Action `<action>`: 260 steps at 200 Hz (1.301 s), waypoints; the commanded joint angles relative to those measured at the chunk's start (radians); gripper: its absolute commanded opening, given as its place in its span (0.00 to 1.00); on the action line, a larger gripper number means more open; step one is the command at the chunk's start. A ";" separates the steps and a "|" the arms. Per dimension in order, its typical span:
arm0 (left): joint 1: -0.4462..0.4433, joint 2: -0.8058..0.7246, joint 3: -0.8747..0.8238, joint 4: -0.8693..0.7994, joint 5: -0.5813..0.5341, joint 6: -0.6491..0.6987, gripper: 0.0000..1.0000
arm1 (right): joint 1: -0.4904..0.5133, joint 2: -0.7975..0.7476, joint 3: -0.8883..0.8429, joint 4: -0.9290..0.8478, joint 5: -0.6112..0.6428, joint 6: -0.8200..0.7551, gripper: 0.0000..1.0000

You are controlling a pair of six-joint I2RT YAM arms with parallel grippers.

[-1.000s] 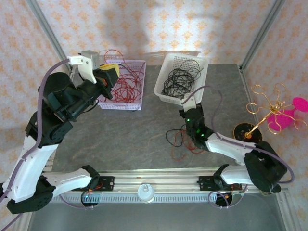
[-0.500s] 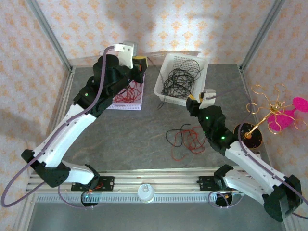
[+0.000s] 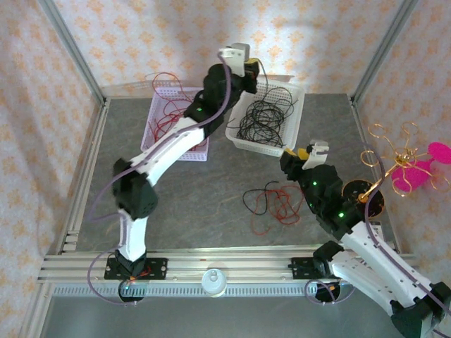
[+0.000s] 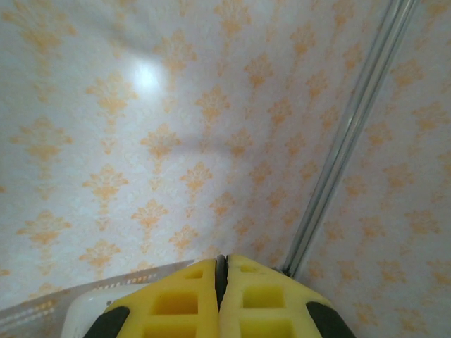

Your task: Untangle the cables

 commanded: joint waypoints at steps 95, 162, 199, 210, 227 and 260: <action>0.018 0.477 0.240 -0.156 -0.070 -0.135 0.00 | -0.006 0.048 0.020 -0.147 0.012 0.138 0.46; 0.026 0.408 0.098 -0.284 -0.052 -0.182 0.57 | -0.197 0.306 0.076 -0.121 -0.252 0.183 0.48; 0.022 0.257 -0.022 -0.278 -0.041 -0.147 0.61 | -0.298 0.371 0.069 -0.148 -0.314 0.197 0.49; 0.016 0.194 -0.078 -0.279 -0.047 -0.137 0.63 | -0.304 0.390 0.065 -0.168 -0.316 0.187 0.49; -0.008 0.072 -0.207 -0.270 -0.081 -0.123 0.67 | -0.304 0.408 0.065 -0.203 -0.335 0.168 0.49; -0.084 -0.213 -0.573 -0.199 -0.169 -0.148 0.71 | -0.304 0.383 0.035 -0.215 -0.376 0.167 0.48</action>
